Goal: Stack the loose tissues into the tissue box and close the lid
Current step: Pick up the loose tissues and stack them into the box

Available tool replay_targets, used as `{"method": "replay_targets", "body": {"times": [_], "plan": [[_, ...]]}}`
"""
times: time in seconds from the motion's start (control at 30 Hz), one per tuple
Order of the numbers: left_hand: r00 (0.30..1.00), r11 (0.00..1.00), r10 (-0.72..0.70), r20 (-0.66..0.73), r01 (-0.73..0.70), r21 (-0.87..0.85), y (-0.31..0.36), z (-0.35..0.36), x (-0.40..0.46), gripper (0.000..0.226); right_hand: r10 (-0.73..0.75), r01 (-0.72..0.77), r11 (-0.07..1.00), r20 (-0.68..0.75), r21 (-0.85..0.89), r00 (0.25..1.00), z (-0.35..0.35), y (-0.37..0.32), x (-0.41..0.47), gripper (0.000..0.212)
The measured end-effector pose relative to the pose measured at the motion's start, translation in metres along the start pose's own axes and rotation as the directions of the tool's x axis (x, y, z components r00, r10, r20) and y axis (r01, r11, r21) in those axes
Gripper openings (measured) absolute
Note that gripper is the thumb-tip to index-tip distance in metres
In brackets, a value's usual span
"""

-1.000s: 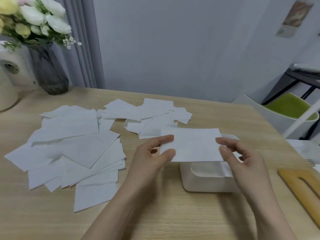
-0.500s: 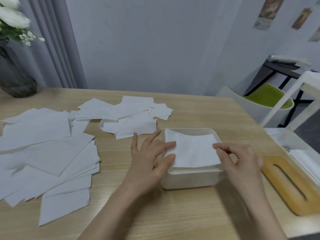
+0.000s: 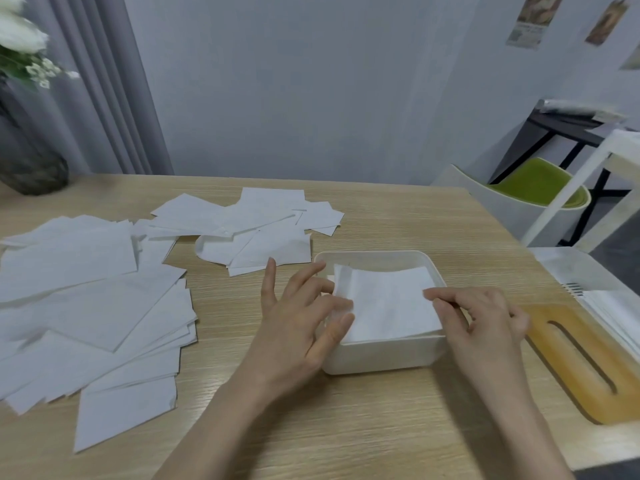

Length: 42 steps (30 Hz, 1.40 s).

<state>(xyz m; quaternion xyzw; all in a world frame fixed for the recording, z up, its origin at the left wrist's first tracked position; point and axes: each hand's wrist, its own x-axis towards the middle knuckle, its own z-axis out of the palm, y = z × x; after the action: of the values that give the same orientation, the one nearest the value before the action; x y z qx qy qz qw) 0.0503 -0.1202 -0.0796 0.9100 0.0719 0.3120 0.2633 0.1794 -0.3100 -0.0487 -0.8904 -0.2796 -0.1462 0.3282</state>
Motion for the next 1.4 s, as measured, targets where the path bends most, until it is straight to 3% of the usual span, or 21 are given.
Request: {"method": "replay_targets", "body": {"times": [0.27, 0.43, 0.63, 0.97, 1.4], "plan": [[0.998, 0.996, 0.065, 0.015, -0.066, 0.066, -0.001, -0.004, -0.002, 0.054, -0.096, 0.093, 0.992, -0.027, -0.087, 0.995, 0.000, -0.003, -0.008, 0.017], [0.993, 0.990, 0.092, 0.071, -0.099, 0.100, -0.005, -0.006, 0.002, 0.059, -0.217, 0.219, 0.974, 0.039, -0.057, 0.975, -0.001, -0.008, -0.018, 0.034], [0.988, 0.979, 0.137, 0.078, -0.147, 0.143, -0.009, -0.006, 0.011, 0.050, -0.192, 0.199, 0.977, 0.083, -0.081, 0.978, 0.008, -0.008, -0.025, 0.053], [0.976, 0.961, 0.156, 0.155, -0.186, 0.206, -0.013, -0.007, 0.022, 0.041, -0.135, 0.140, 0.979, 0.042, -0.149, 0.990, 0.016, -0.013, -0.021, 0.054], [0.981, 0.972, 0.175, 0.082, -0.185, 0.142, -0.015, -0.002, 0.015, 0.039, -0.103, 0.114, 0.982, 0.081, -0.150, 0.991, 0.011, -0.018, -0.021, 0.049]]}}
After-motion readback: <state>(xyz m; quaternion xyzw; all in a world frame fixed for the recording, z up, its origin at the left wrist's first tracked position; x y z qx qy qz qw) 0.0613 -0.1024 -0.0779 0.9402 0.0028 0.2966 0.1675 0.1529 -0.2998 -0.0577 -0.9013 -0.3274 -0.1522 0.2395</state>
